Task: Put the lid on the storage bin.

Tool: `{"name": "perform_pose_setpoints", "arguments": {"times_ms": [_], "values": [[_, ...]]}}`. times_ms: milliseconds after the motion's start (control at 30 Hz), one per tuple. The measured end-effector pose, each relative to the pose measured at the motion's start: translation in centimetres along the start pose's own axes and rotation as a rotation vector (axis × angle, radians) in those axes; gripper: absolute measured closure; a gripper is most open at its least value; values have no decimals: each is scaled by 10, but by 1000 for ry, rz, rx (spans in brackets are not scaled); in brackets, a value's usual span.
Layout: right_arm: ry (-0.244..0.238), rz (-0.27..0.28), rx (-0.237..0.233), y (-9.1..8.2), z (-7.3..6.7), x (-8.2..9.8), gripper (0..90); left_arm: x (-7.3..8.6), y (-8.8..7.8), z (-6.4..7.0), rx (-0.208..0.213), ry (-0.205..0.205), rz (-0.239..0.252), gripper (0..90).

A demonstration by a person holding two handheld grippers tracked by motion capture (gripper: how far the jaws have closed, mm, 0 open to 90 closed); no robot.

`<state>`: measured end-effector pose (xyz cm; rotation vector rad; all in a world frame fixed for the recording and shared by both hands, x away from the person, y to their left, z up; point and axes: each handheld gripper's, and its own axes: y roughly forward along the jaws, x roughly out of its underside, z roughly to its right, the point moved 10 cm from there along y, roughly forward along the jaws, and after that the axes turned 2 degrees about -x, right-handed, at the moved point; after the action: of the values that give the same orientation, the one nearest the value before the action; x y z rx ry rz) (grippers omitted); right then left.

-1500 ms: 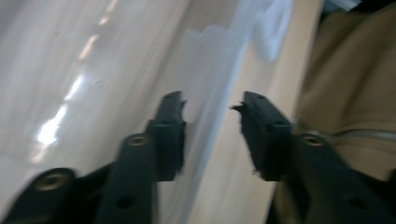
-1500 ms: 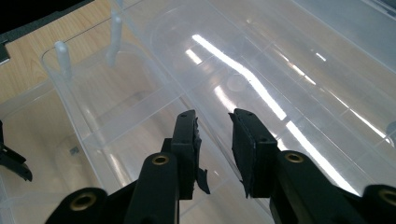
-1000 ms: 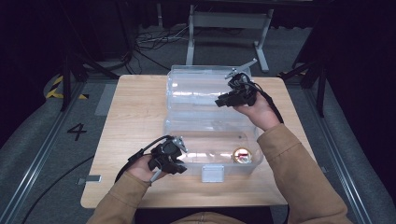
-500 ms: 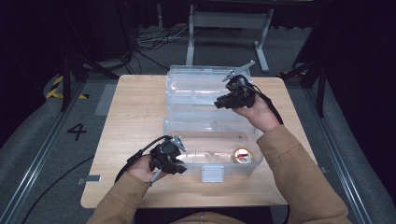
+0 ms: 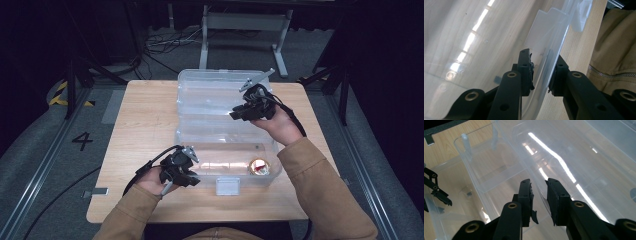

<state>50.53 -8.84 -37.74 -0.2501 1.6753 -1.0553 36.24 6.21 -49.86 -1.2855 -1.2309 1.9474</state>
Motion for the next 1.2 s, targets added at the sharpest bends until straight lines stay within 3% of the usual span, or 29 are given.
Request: {"name": "perform_pose_setpoints", "arguments": {"times_ms": [1200], "values": [[-65, -2, -77, -19, -34, 17, 795, 0, 0, 0, 5, 2, 19, 751]]}}
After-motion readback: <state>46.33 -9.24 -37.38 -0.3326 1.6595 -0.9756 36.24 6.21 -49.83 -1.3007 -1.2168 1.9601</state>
